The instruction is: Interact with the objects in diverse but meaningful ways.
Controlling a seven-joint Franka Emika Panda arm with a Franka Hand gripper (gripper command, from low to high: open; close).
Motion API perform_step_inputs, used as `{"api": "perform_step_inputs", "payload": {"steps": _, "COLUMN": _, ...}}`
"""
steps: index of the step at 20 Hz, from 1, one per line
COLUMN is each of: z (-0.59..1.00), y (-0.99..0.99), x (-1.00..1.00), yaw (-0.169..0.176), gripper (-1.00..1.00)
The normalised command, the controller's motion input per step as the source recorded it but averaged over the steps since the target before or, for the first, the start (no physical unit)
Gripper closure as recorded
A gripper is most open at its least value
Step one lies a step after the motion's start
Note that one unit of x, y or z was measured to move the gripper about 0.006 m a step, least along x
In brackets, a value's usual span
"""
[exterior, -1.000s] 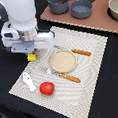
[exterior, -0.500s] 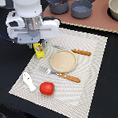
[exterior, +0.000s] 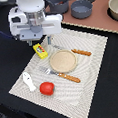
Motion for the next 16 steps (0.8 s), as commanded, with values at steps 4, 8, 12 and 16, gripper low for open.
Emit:
{"api": "perform_step_inputs", "payload": {"steps": 4, "z": 0.48, "y": -0.62, "x": 0.23, "yaw": -0.056, "gripper": -1.0}}
{"api": "perform_step_inputs", "payload": {"steps": 8, "z": 0.2, "y": -0.59, "x": 0.34, "yaw": -0.077, "gripper": -1.0}}
{"api": "perform_step_inputs", "payload": {"steps": 12, "z": 0.08, "y": -0.61, "x": 0.39, "yaw": -0.079, "gripper": -1.0}}
{"api": "perform_step_inputs", "payload": {"steps": 16, "z": 0.01, "y": -0.61, "x": 0.39, "yaw": -0.081, "gripper": -1.0}}
